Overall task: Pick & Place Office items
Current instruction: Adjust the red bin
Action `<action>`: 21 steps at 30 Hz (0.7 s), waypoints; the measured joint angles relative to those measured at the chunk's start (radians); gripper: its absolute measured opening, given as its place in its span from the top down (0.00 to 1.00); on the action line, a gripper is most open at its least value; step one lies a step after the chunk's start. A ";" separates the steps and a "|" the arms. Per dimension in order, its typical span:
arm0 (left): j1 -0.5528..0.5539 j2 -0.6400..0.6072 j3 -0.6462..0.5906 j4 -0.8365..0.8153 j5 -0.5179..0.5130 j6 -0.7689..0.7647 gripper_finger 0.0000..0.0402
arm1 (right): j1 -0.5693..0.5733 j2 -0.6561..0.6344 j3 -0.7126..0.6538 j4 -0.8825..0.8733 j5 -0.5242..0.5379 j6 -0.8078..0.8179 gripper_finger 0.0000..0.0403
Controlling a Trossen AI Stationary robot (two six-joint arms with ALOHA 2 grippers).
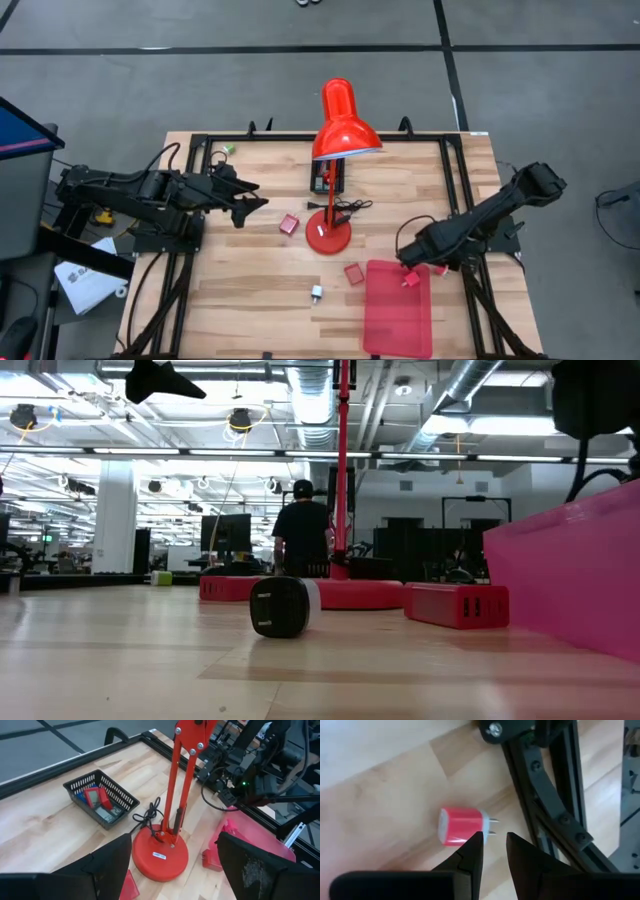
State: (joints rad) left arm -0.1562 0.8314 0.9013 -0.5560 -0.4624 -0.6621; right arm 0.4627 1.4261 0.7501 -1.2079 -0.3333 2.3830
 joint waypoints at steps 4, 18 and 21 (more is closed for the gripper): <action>0.000 0.000 0.000 0.000 0.000 0.000 0.29 | 0.003 0.000 -0.003 0.001 -0.006 0.004 0.81; 0.000 0.000 0.000 0.000 0.000 0.000 0.29 | 0.096 0.002 -0.004 0.040 0.023 0.000 0.81; 0.000 0.000 0.000 0.000 0.000 -0.001 0.29 | 0.101 0.002 -0.043 0.116 0.022 0.000 0.81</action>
State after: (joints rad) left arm -0.1558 0.8313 0.9012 -0.5562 -0.4624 -0.6635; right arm 0.5636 1.4284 0.7069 -1.0921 -0.3112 2.3833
